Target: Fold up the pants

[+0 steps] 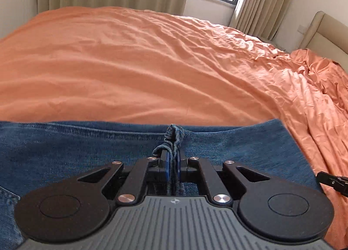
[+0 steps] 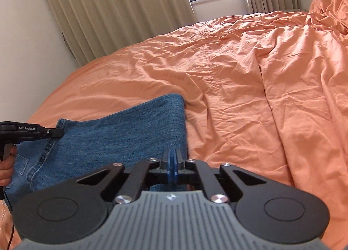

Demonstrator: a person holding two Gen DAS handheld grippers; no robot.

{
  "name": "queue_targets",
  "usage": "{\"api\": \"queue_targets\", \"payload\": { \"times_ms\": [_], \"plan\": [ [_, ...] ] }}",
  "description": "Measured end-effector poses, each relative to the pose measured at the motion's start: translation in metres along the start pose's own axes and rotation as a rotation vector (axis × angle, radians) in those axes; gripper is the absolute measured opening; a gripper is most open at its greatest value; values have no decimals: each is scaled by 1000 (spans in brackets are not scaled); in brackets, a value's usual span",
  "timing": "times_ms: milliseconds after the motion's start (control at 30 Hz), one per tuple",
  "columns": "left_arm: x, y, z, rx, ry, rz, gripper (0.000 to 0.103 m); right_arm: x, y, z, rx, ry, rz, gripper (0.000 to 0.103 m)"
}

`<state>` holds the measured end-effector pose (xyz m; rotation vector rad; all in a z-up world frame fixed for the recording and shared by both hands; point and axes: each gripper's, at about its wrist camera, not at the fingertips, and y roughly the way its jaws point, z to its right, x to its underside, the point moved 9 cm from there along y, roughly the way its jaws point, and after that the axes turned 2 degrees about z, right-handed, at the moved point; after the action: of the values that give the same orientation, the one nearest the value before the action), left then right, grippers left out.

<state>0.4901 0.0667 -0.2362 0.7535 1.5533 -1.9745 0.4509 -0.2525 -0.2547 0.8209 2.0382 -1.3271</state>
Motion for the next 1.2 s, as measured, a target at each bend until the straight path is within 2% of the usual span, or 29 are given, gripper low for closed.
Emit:
{"api": "queue_targets", "payload": {
  "times_ms": [133, 233, 333, 400, 467, 567, 667, 767, 867, 1033, 1200],
  "plan": [
    [14, 20, -11, -8, -30, -37, 7, 20, 22, 8, 25, 8, -86, 0],
    [16, 27, -11, -10, -19, -53, 7, 28, 31, 11, 31, 1, -107, 0],
    [13, 24, -9, -37, -11, -87, 17, 26, 29, 11, 32, 1, -104, 0],
    [10, 14, -7, -64, 5, -97, 23, 22, 21, 12, 23, 13, -82, 0],
    [9, -3, -3, -90, 31, -77, 23, 16, 3, 8, 10, 3, -52, 0],
    [15, -33, 6, -84, 53, -46, 24, 15, -24, -3, -31, -20, -25, 0],
    [28, -57, 20, -57, 81, -25, 24, 21, -37, -18, -37, -89, -28, 0],
    [47, -67, 27, -62, 107, -26, 24, 31, -36, -27, -31, -133, -54, 1],
    [68, -62, 22, -66, 68, -72, 23, 41, -26, -25, -32, -126, -86, 5],
    [86, -52, 14, -73, 29, -115, 22, 63, -12, -17, -31, -104, -181, 0],
    [96, -46, 10, -91, -6, -123, 25, 67, -5, -14, -28, -110, -187, 0]
  ]
}}
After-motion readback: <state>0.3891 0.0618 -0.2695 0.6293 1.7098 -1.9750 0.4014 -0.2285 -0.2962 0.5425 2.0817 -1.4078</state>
